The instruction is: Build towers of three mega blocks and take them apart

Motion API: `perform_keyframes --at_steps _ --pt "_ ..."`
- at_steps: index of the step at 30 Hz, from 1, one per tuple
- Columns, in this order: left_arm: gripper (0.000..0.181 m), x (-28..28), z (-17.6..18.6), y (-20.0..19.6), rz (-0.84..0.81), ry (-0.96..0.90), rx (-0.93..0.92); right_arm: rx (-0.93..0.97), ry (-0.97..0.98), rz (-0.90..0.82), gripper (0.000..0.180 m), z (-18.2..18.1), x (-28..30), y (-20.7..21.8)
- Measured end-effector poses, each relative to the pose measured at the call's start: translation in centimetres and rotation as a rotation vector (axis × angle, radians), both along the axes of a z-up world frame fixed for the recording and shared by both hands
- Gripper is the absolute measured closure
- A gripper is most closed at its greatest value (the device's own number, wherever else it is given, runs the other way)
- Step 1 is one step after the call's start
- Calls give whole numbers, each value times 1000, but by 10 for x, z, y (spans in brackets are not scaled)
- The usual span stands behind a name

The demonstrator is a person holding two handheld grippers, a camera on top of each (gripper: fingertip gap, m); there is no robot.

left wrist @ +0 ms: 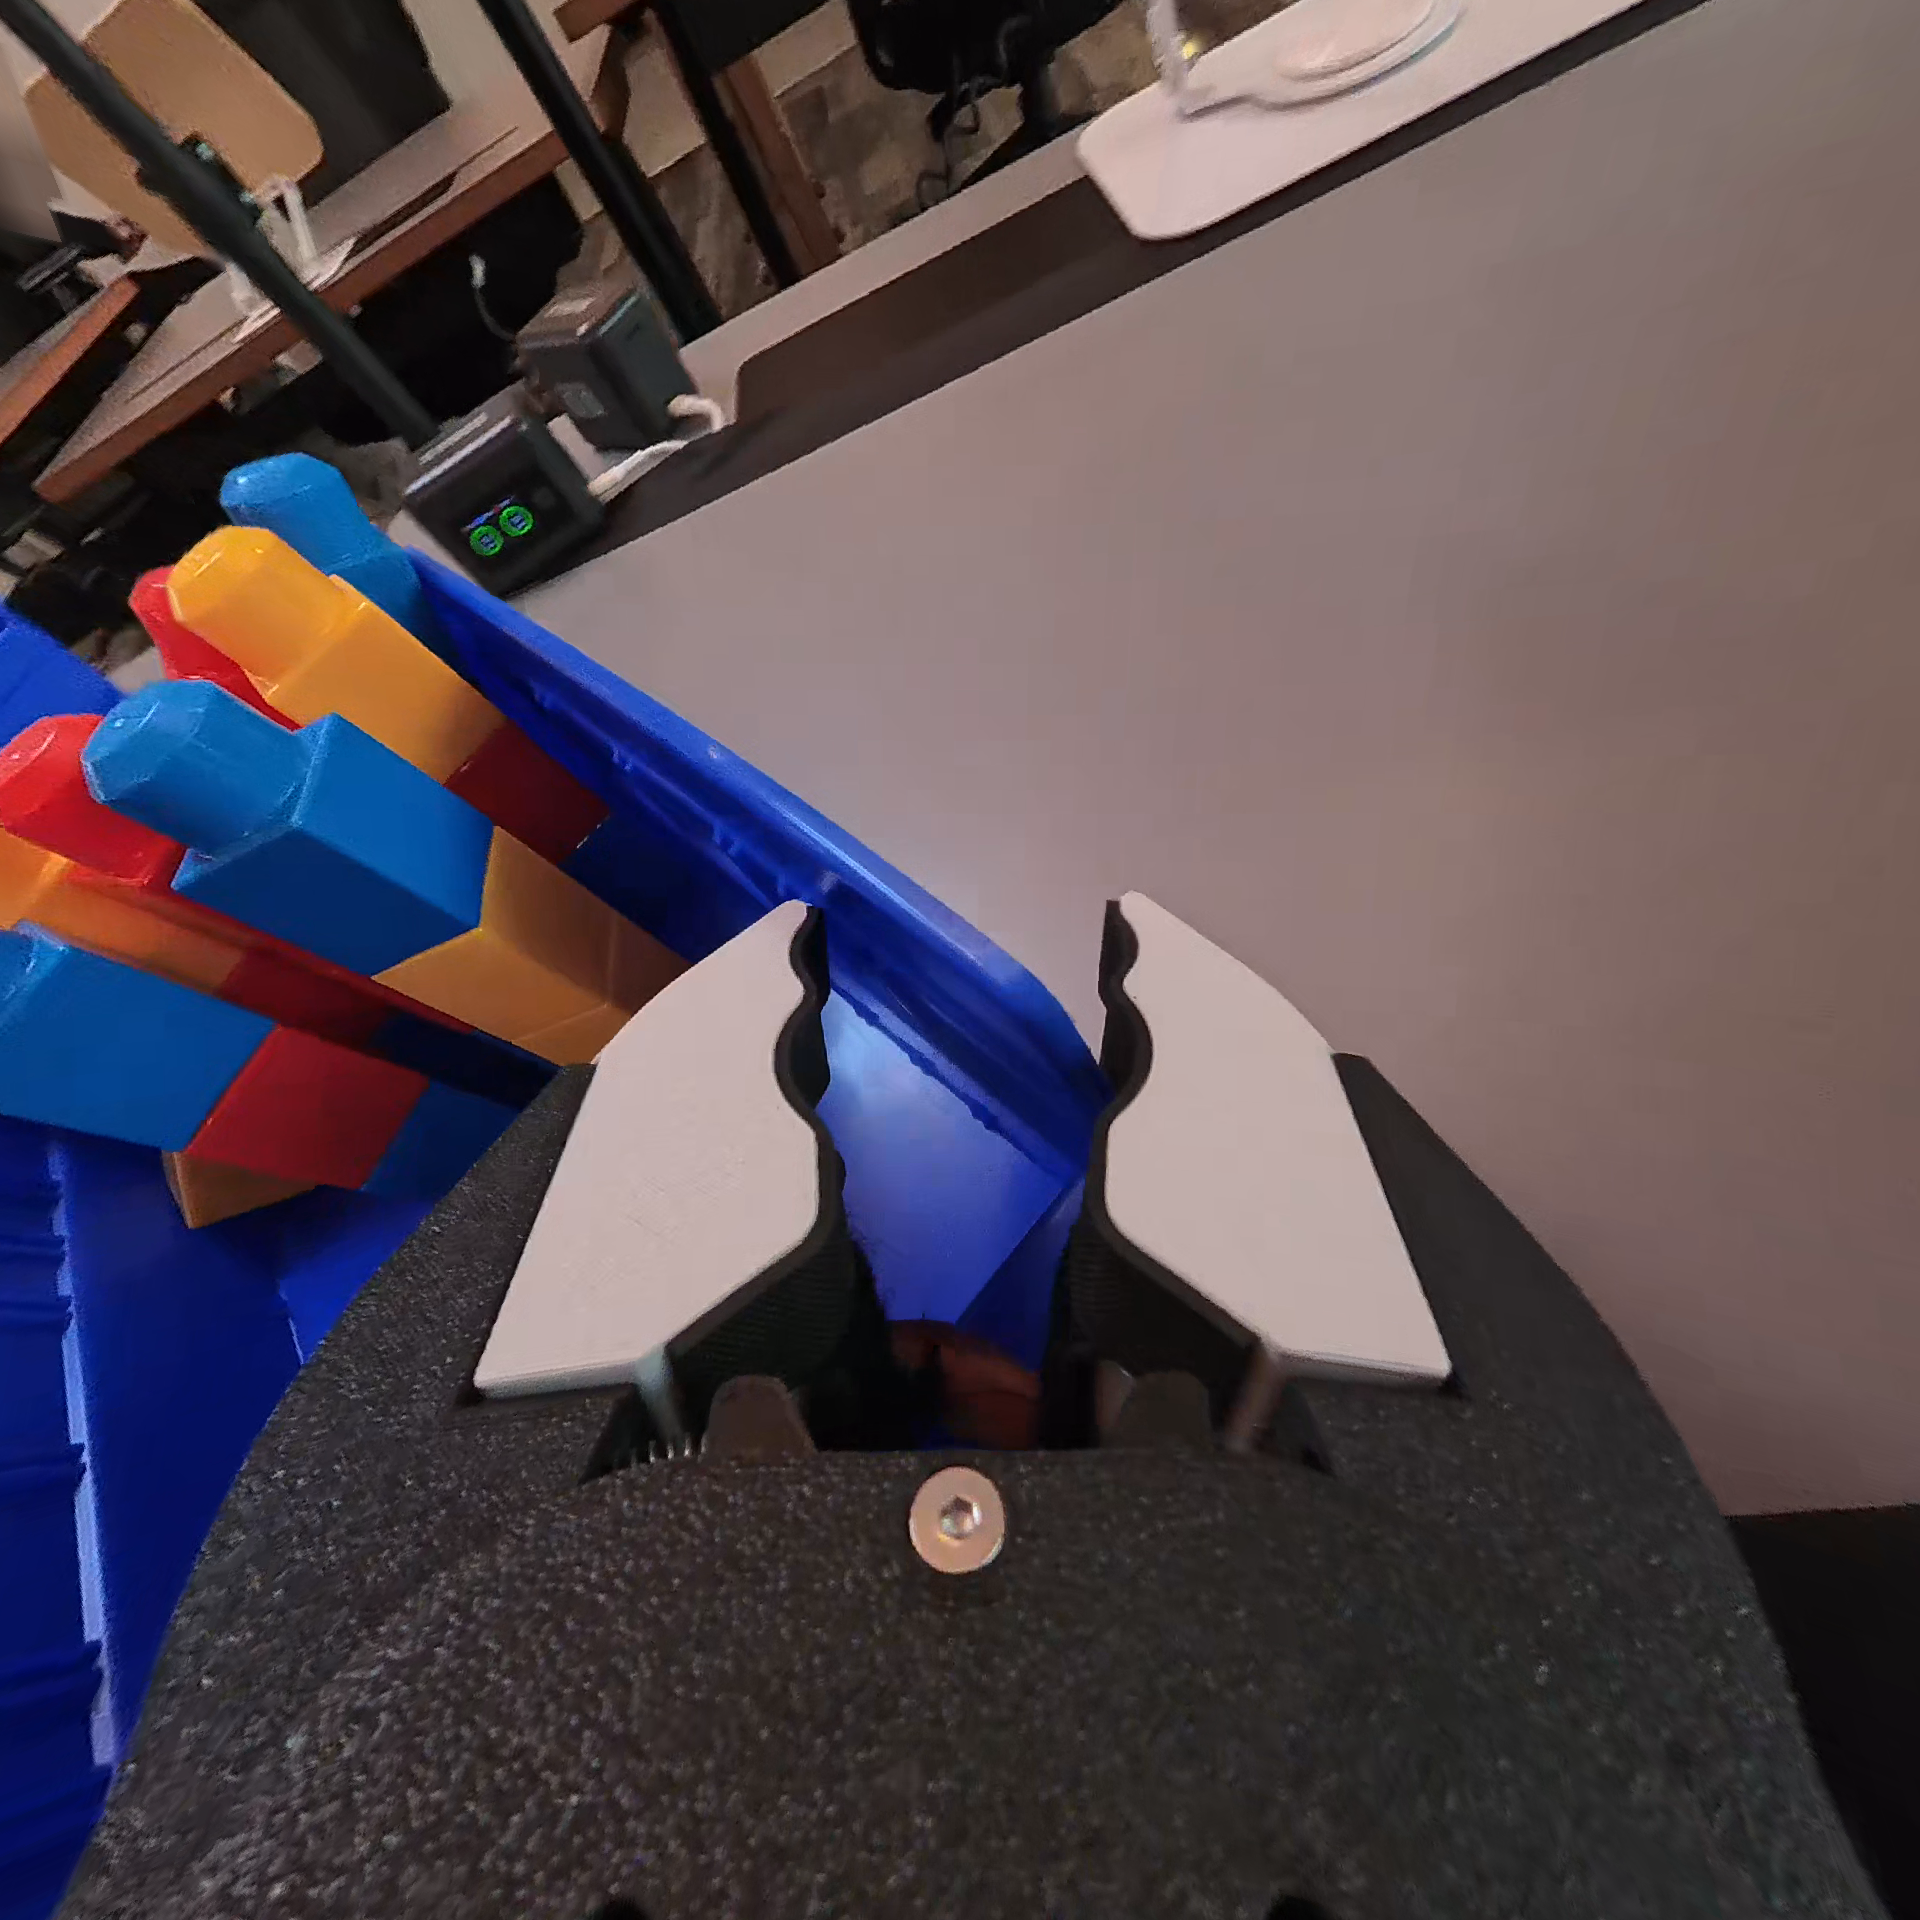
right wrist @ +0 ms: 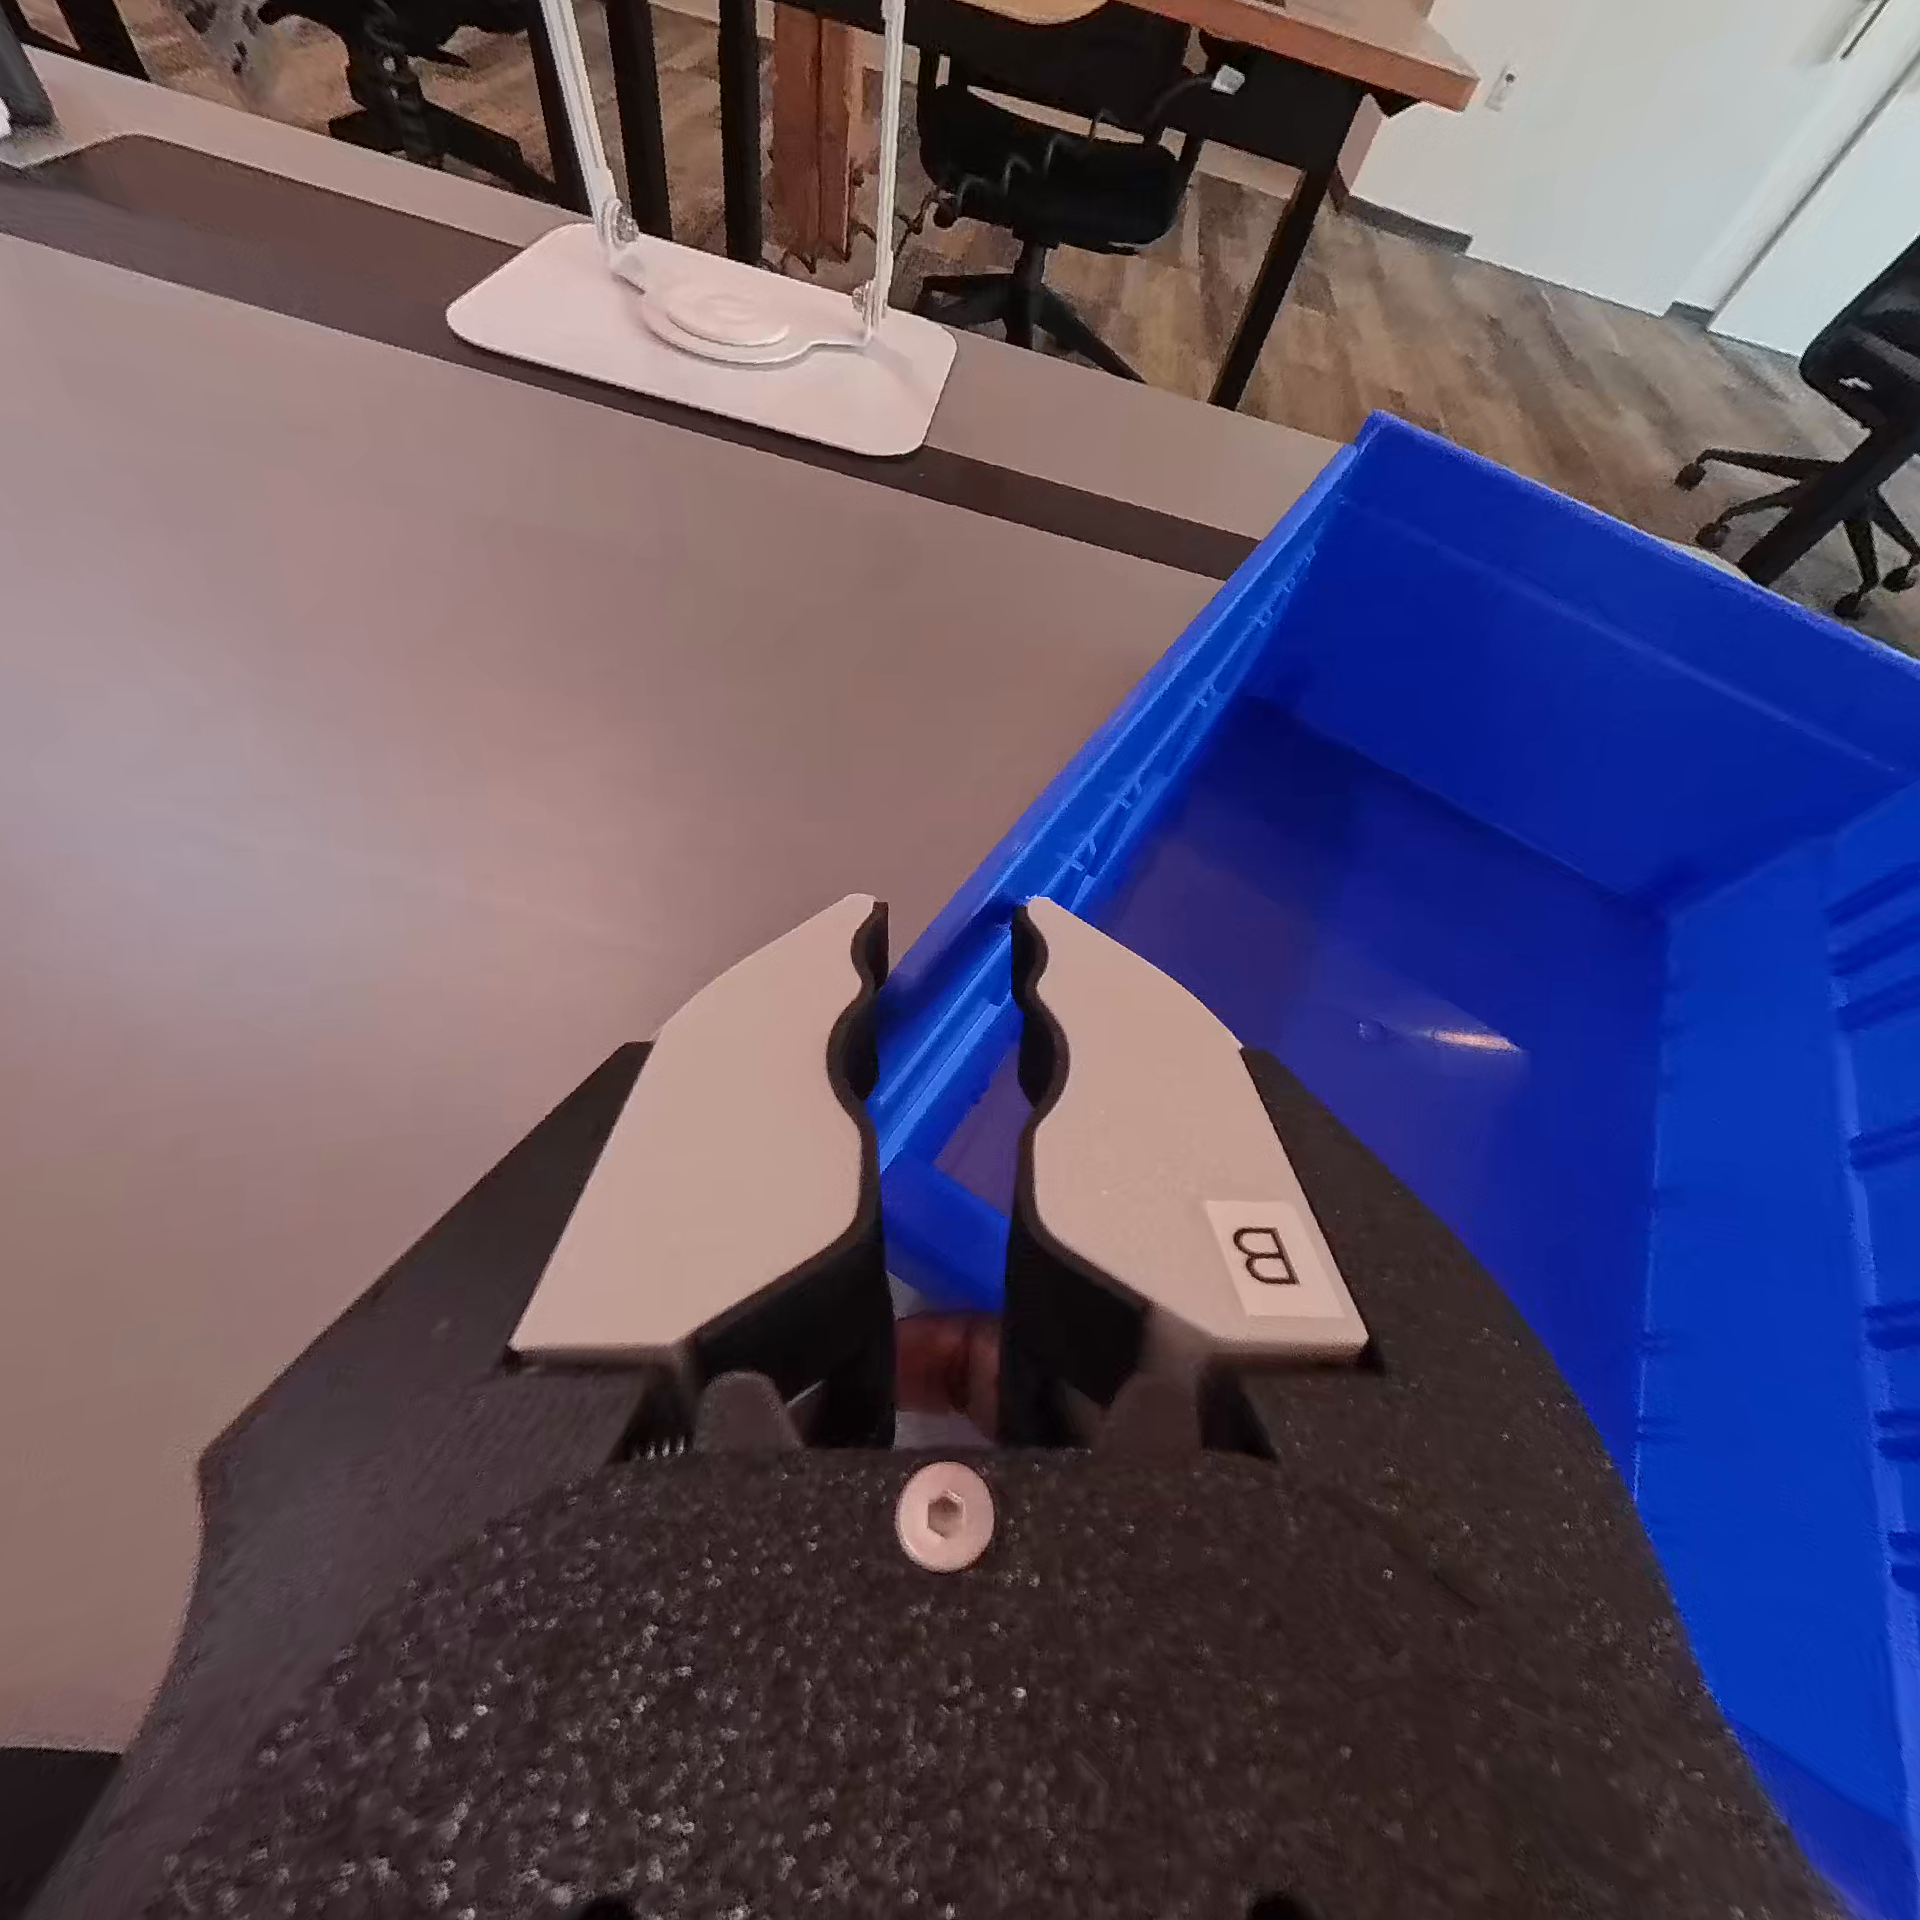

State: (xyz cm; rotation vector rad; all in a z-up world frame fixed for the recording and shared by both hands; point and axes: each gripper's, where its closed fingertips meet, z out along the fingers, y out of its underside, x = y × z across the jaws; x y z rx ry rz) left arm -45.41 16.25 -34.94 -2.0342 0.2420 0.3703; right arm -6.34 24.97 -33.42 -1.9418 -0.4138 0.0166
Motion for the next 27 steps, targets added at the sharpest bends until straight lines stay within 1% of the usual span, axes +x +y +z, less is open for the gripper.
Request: perform_keyframes --at_steps 3,6,14,19,21,23,27 --pt "131 26 0 9 -87 -11 8 24 -52 12 158 0 0 -1" --pt "131 55 0 17 -187 -12 10 49 -107 66 158 0 -5 -5" --pt "131 128 0 26 -429 -41 33 64 -11 156 159 1 -25 -14" --pt "134 155 2 26 -566 -10 79 66 12 267 157 1 -50 -23" --pt "138 160 4 27 -591 17 124 58 62 295 157 1 -55 -25" --pt "140 163 4 30 -582 13 144 44 108 298 158 1 -56 -24" --pt "138 172 4 38 -559 8 138 57 66 341 158 1 -60 -23"
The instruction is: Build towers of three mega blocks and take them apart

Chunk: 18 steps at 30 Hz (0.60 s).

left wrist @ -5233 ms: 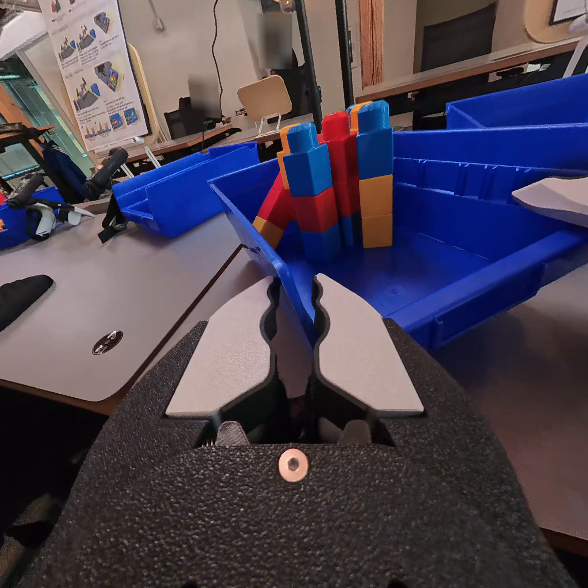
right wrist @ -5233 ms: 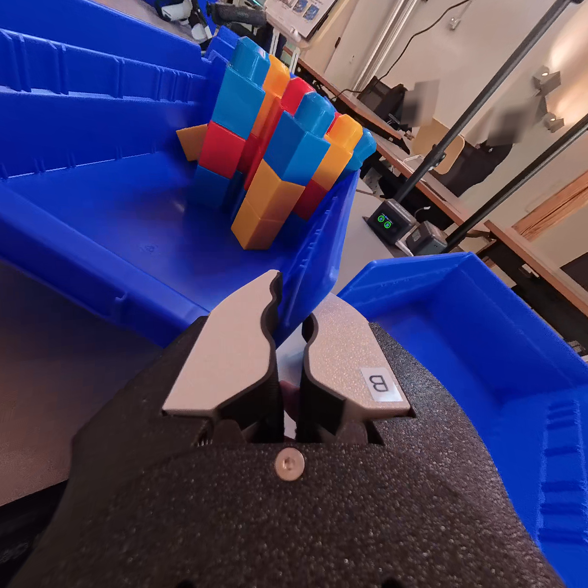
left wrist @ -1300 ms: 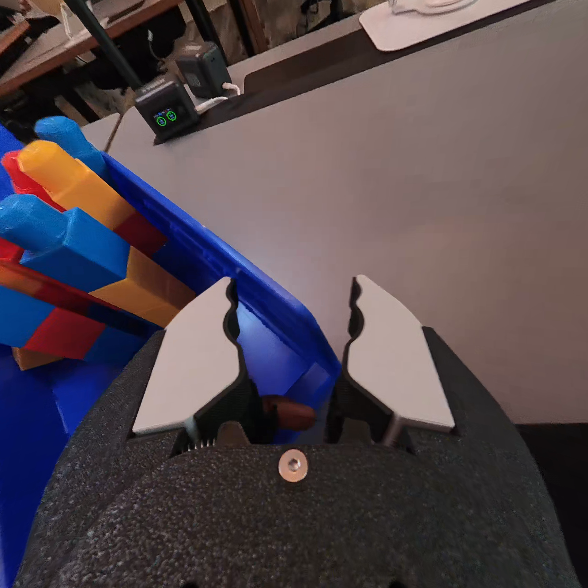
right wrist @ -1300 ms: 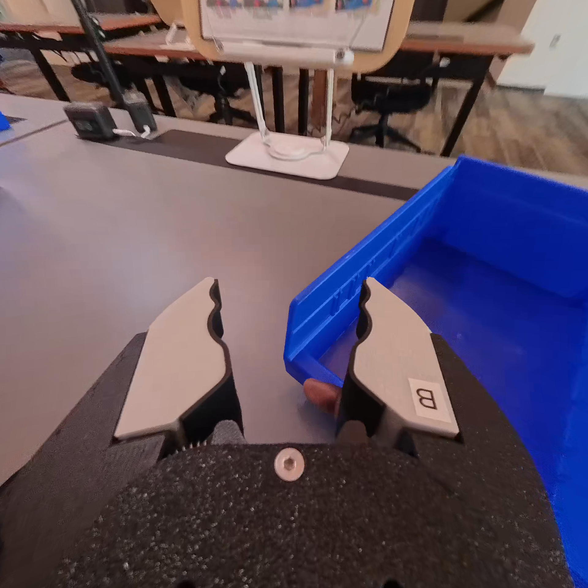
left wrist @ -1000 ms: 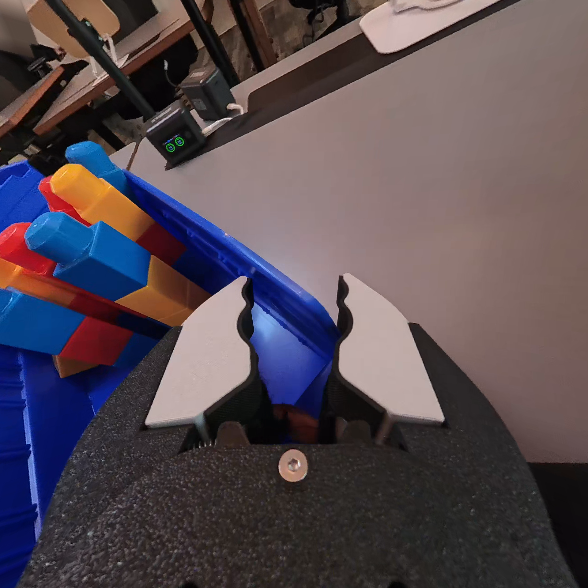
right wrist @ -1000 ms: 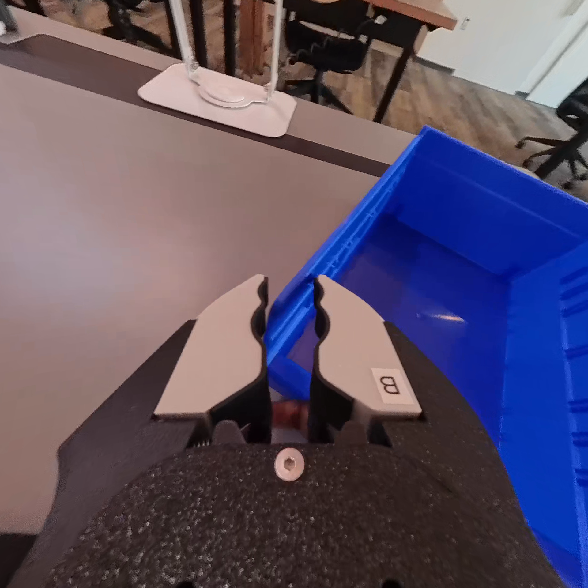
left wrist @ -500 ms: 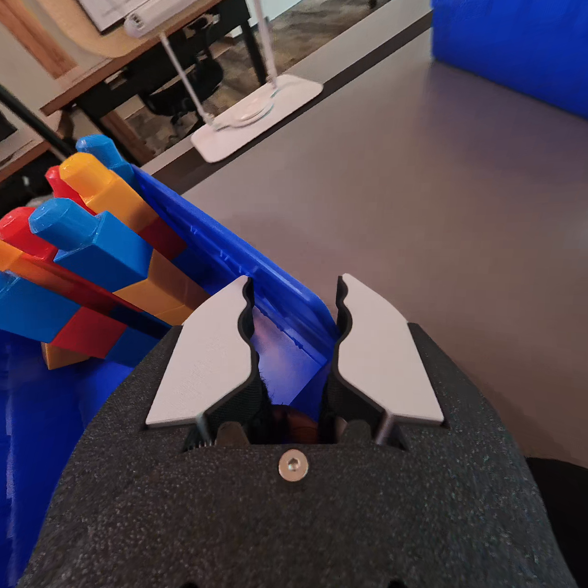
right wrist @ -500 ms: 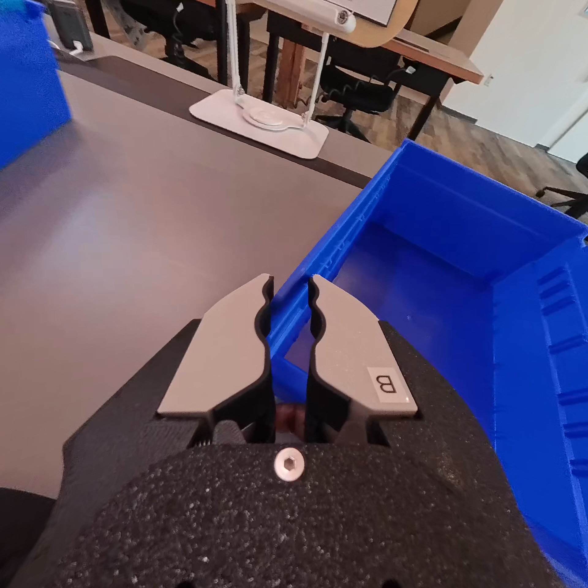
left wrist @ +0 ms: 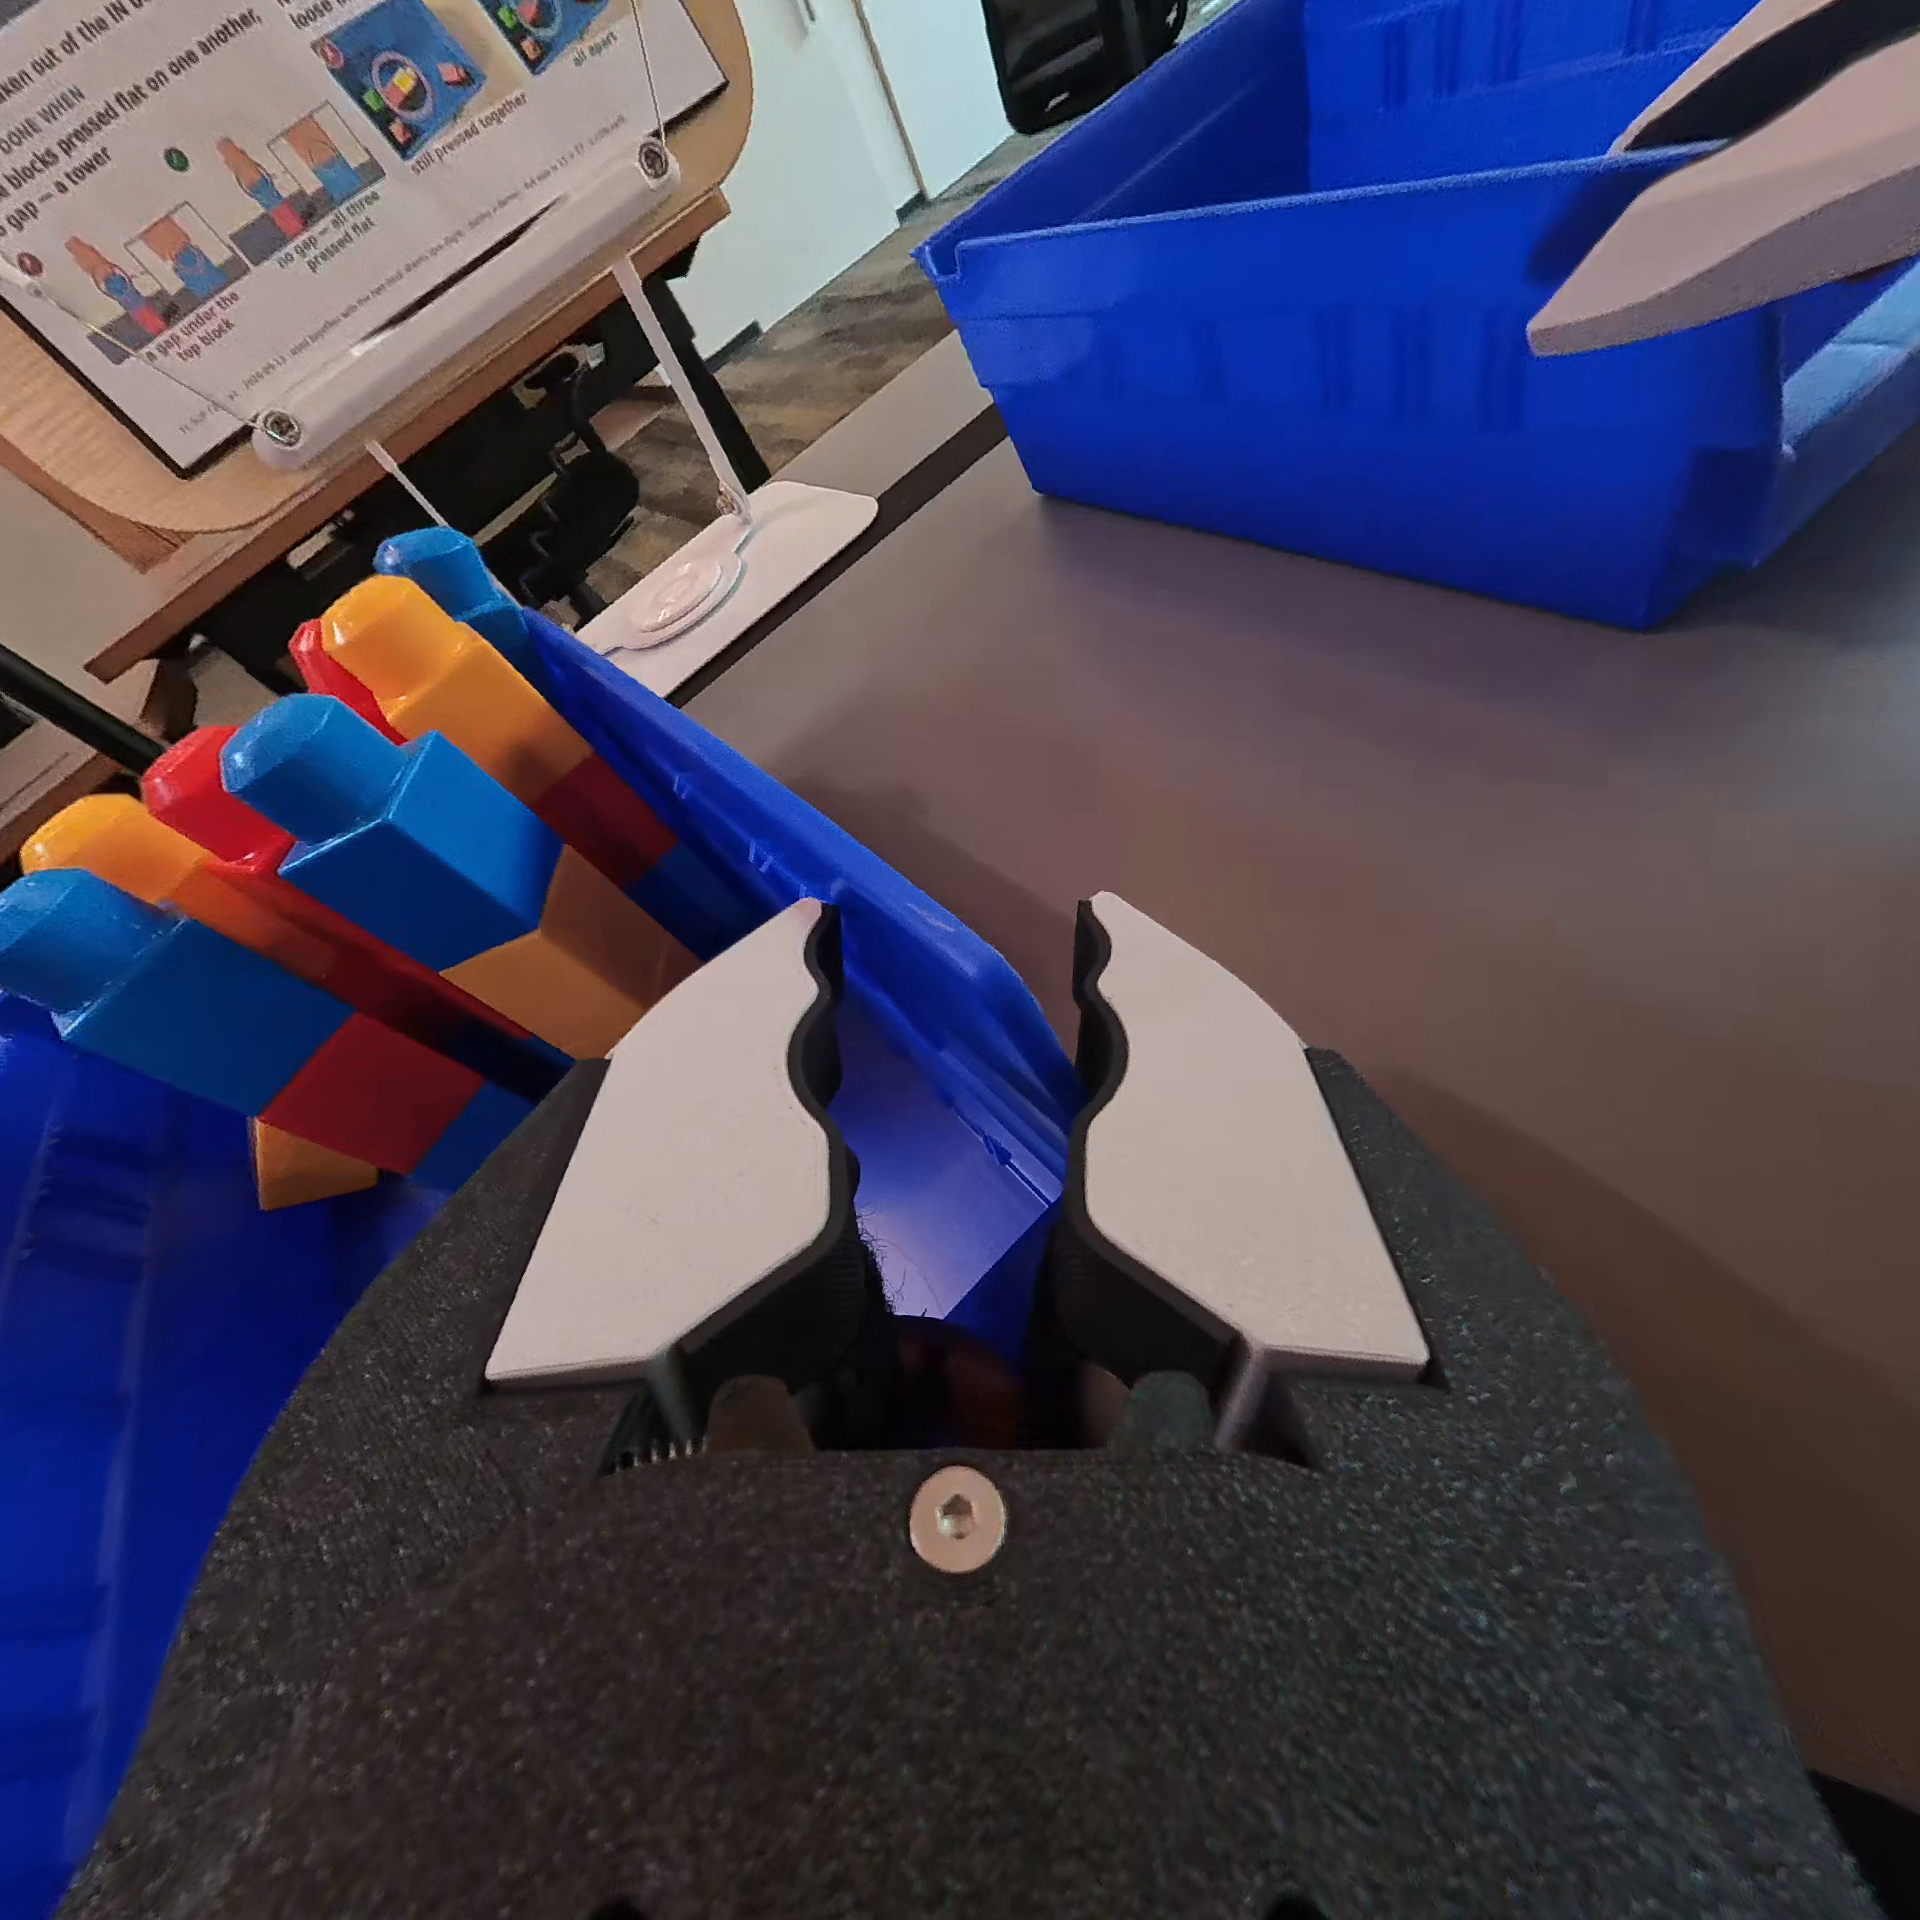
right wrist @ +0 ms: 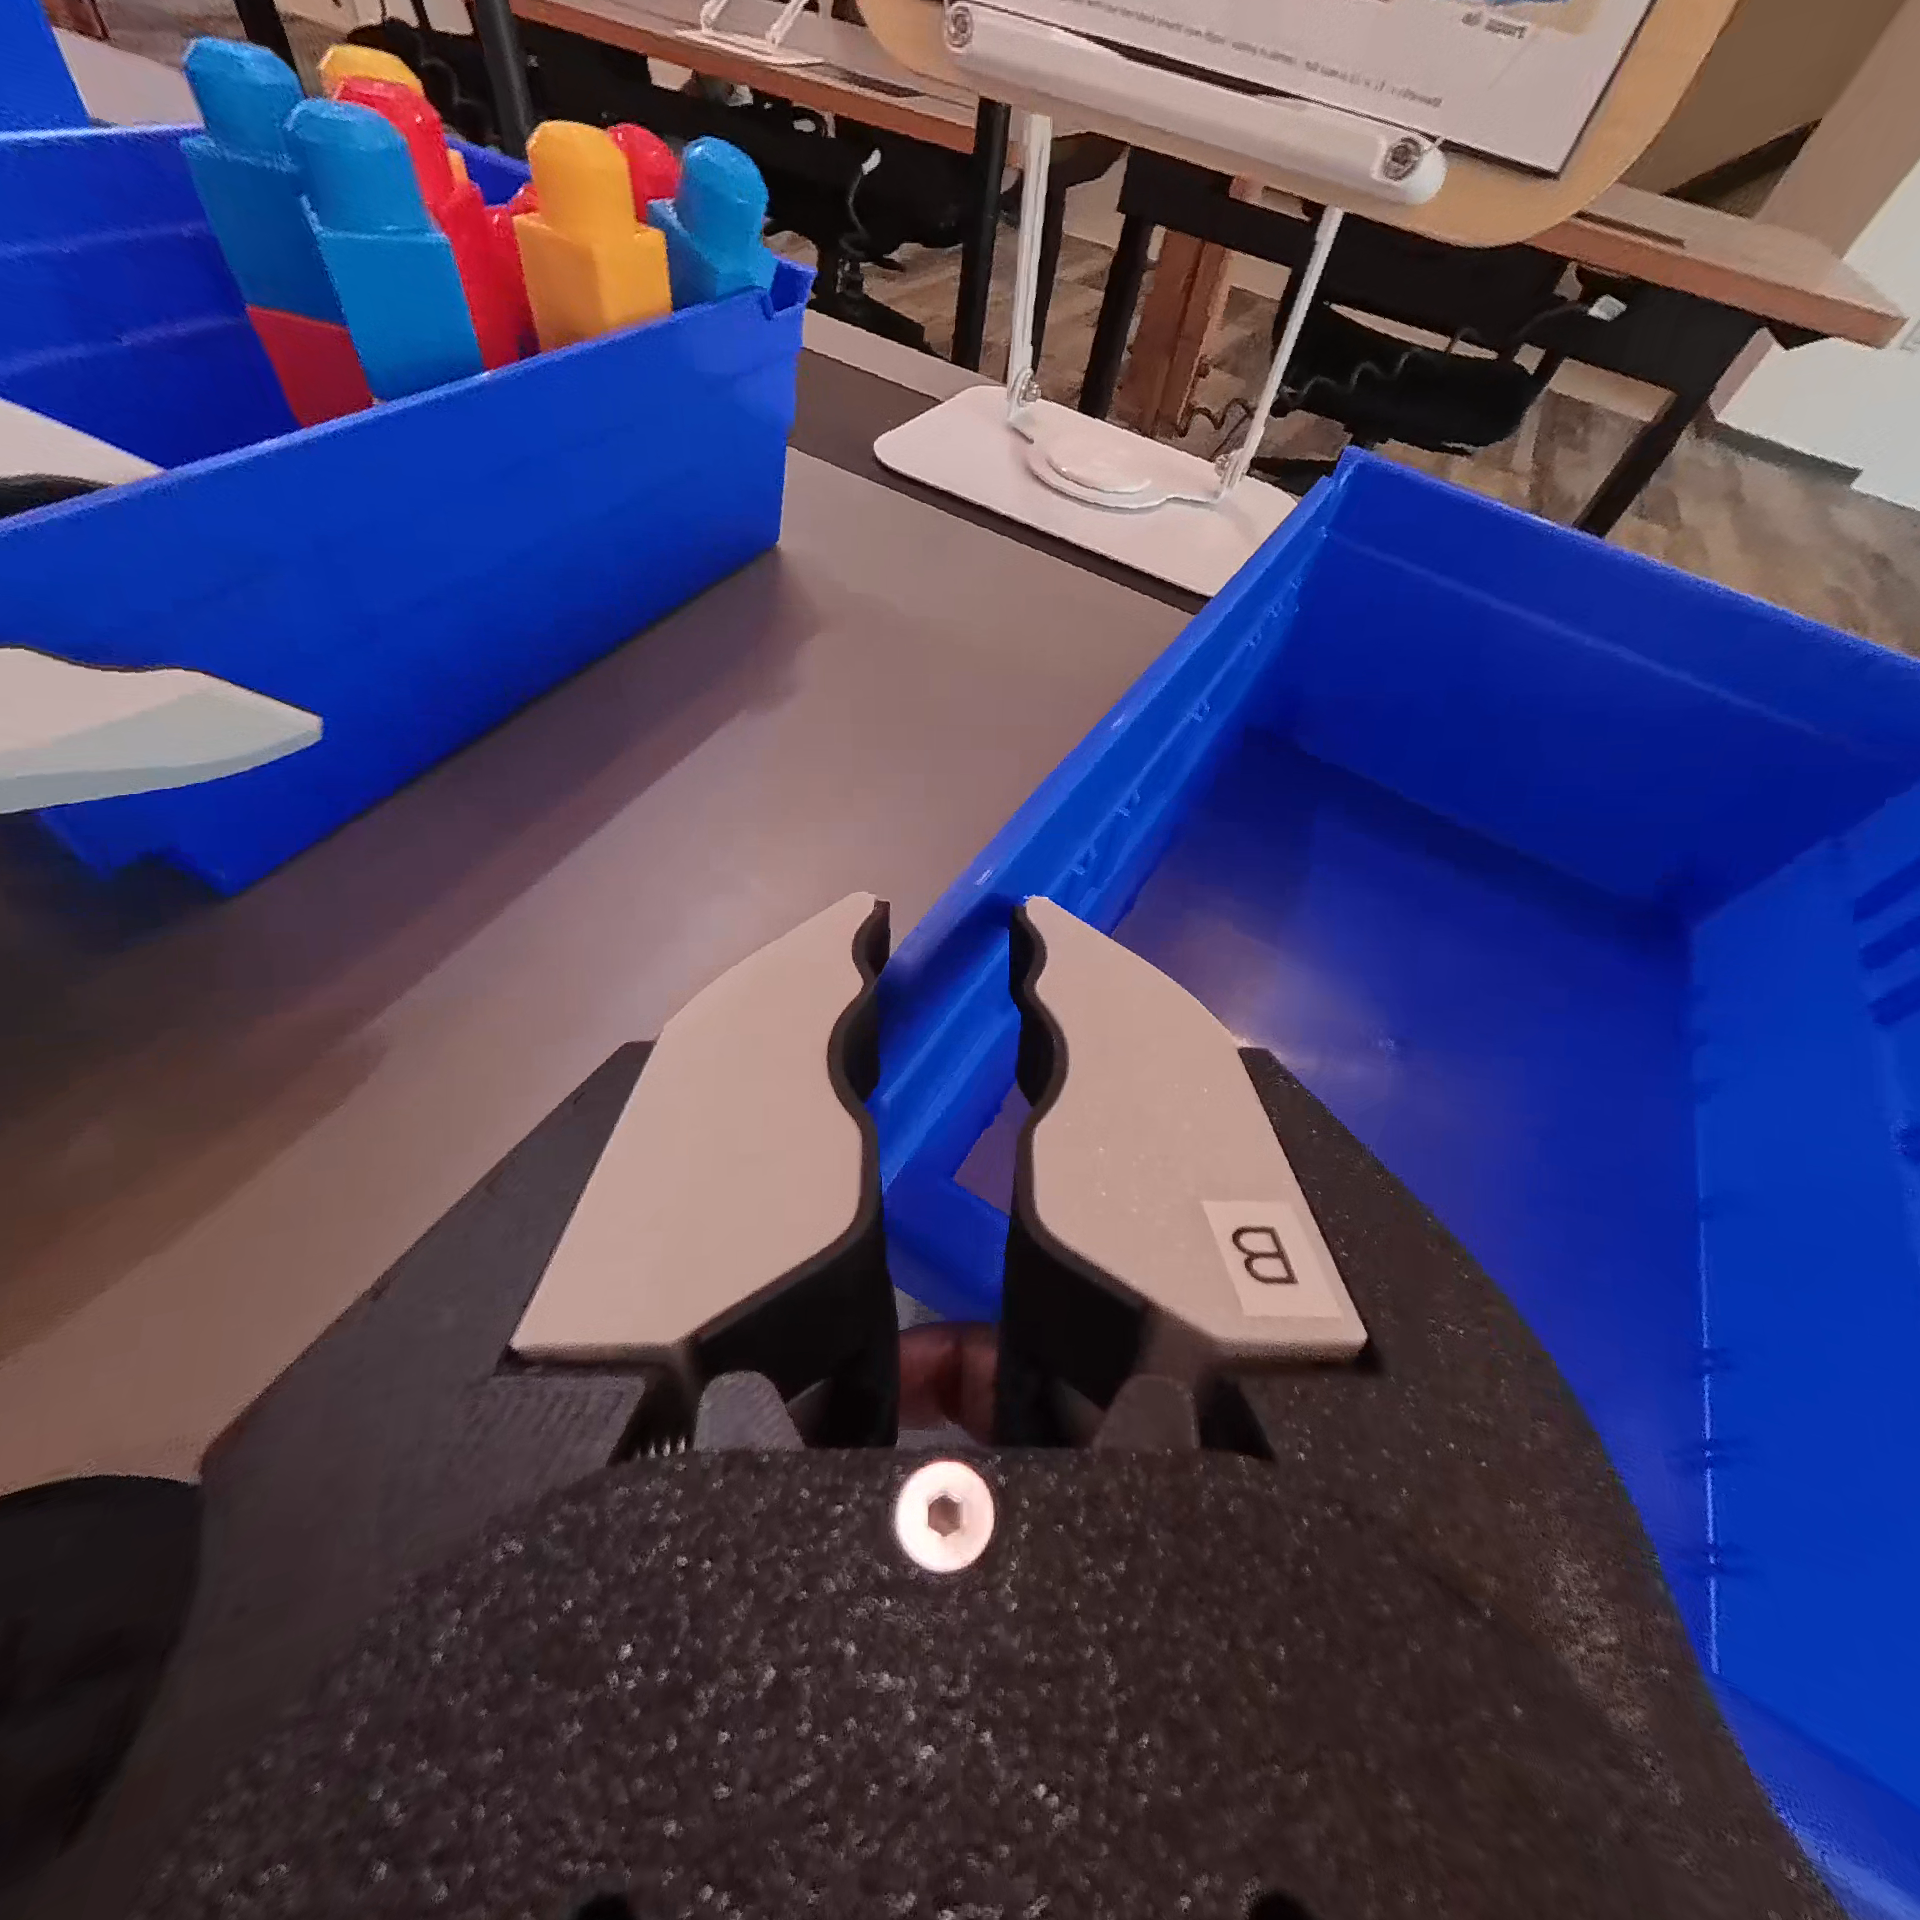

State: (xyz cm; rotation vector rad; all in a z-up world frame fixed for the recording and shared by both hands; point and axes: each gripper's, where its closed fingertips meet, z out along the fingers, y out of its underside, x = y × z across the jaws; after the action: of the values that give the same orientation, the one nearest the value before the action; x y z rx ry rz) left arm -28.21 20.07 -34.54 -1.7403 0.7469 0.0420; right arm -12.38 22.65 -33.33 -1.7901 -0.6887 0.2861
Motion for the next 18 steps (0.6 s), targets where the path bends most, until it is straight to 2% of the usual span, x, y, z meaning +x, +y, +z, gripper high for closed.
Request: perform_keyframes --at_steps 2,4,5,8,10,12,13,15,16,18 --pt "134 3 -1 2 -3 7 -26 -16 -14 5 158 0 -1 0" --pt "110 9 1 -3 -53 -7 -88 -27 -18 28 155 3 0 -4" --pt "102 9 12 -5 -64 -55 -95 -27 28 53 144 12 -2 -8" --pt "100 -1 70 -10 -91 -191 -23 -32 231 140 113 58 -6 -23" --pt "100 -20 119 -4 -76 -206 51 41 309 204 103 102 -9 -30" --pt "97 -40 168 7 -54 -189 98 138 345 336 84 149 -23 -41" --pt "98 -49 191 12 -48 -187 113 155 338 415 82 167 -33 -48" --pt "104 -66 225 19 -46 -167 121 112 291 563 95 197 -51 -62" --pt "107 -79 236 25 -14 -131 132 90 271 634 106 211 -59 -69" --pt "112 -108 244 38 60 -103 95 81 302 725 113 245 -73 -76"
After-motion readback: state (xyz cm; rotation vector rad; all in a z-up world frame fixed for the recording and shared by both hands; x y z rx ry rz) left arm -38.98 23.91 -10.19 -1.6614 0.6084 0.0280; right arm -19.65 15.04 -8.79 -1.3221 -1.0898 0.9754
